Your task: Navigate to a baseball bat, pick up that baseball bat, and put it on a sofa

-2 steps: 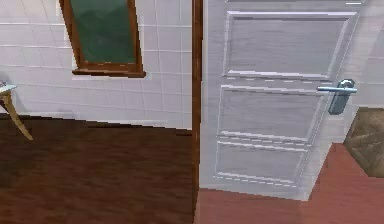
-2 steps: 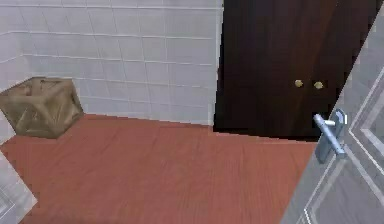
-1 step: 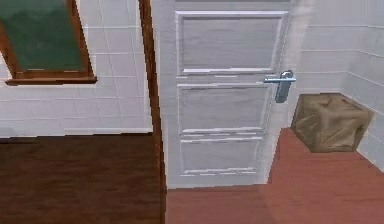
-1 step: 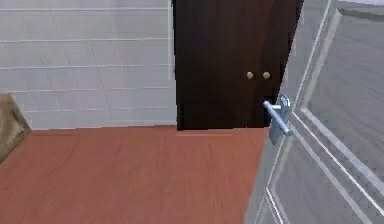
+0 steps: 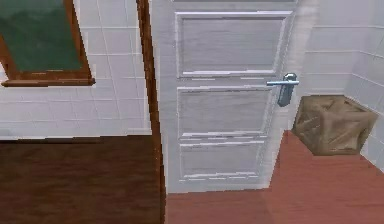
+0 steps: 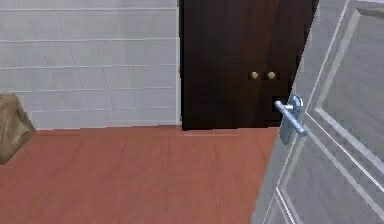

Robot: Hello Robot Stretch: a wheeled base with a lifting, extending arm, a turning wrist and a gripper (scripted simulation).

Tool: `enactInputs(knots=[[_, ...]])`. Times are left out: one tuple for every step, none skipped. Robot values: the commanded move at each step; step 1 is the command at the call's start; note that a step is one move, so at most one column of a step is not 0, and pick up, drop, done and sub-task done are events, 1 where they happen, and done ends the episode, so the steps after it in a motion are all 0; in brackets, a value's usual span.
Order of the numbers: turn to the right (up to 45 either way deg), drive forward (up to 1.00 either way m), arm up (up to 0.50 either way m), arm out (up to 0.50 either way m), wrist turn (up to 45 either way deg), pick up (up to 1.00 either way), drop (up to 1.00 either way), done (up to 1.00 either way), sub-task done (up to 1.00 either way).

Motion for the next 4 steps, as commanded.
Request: enactInputs(knots=[[-45.0, 0.00, 0.00, 0.00, 0.0, 0.00, 0.00, 0.00, 0.00], [-39.0, 0.00, 0.00, 0.00, 0.0, 0.00, 0.00, 0.00, 0.00], [0.0, 0.40, 0.00, 0.00, 0.0, 0.00, 0.00, 0.00, 0.00], [-12.0, 0.00, 0.00, 0.00, 0.0, 0.00, 0.00, 0.00, 0.00]])
